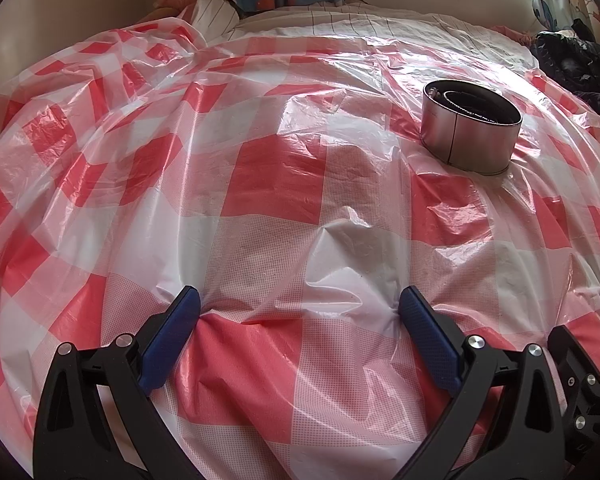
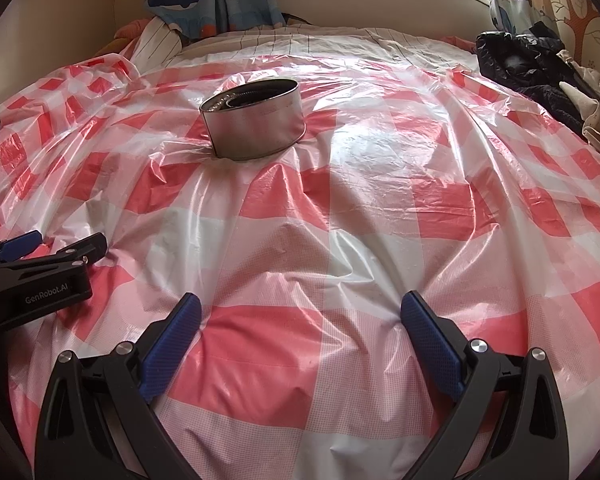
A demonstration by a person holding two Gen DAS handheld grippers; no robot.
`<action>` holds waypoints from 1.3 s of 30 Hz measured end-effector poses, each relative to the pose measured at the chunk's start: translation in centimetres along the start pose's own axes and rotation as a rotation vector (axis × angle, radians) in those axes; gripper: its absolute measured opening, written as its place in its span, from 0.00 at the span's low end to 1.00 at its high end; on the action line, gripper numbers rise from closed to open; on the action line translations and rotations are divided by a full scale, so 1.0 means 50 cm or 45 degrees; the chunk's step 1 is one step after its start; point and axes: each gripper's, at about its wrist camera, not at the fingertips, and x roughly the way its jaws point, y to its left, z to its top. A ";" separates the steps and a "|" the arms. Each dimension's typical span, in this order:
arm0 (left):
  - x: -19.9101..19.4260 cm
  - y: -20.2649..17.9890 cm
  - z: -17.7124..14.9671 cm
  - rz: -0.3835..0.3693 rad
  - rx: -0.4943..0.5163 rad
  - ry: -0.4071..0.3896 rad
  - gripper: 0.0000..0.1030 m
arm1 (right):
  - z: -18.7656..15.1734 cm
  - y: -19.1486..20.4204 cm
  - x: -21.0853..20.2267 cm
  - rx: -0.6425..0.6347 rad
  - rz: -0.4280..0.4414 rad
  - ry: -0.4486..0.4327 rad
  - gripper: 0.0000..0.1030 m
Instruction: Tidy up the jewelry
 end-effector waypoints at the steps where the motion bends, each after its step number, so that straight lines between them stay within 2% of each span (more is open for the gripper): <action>1: 0.000 0.000 0.000 0.000 0.000 0.000 0.93 | 0.000 0.000 0.000 0.000 0.000 0.000 0.93; 19: 0.001 0.004 0.001 -0.022 -0.009 0.010 0.93 | 0.000 0.000 0.000 -0.003 -0.003 0.000 0.93; 25: -0.010 0.002 -0.004 -0.034 0.032 0.007 0.93 | 0.000 -0.001 0.000 -0.002 -0.001 0.000 0.93; 39: -0.013 -0.003 -0.009 -0.013 0.051 -0.008 0.93 | 0.000 0.001 0.000 -0.005 -0.006 0.000 0.93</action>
